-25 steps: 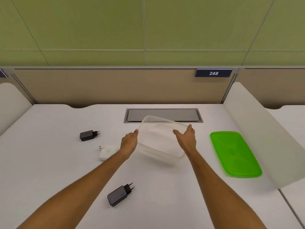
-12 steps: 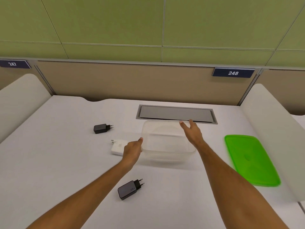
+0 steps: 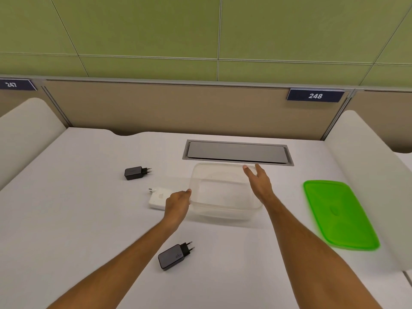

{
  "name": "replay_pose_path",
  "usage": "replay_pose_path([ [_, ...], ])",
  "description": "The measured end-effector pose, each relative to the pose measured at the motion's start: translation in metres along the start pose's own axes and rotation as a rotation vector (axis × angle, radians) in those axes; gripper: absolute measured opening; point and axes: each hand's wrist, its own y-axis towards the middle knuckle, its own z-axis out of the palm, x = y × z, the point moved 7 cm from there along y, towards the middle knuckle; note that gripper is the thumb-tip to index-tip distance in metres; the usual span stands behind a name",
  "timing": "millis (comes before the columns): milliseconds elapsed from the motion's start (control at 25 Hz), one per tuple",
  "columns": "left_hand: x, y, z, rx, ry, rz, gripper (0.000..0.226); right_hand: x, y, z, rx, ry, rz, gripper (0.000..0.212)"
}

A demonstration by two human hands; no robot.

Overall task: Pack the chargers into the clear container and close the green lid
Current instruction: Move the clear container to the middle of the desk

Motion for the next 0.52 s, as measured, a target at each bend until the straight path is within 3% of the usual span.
replay_pose_path([
  [80, 0.002, 0.000, 0.000, 0.014, -0.009, -0.004, 0.020, -0.002, 0.000, 0.001, 0.002, 0.009, -0.012, 0.080],
  [240, -0.001, -0.005, -0.002, 0.017, -0.021, 0.028, 0.015, -0.003, 0.003, 0.003, 0.009, 0.015, -0.051, 0.074],
  [400, -0.002, -0.005, -0.002, 0.046, 0.012, 0.030, 0.024, -0.006, 0.006, 0.004, 0.031, -0.010, -0.058, 0.070],
  [520, -0.004, 0.001, -0.014, 0.023, 0.045, 0.040, 0.029, 0.009, 0.002, 0.001, -0.053, -0.211, -0.131, 0.065],
])
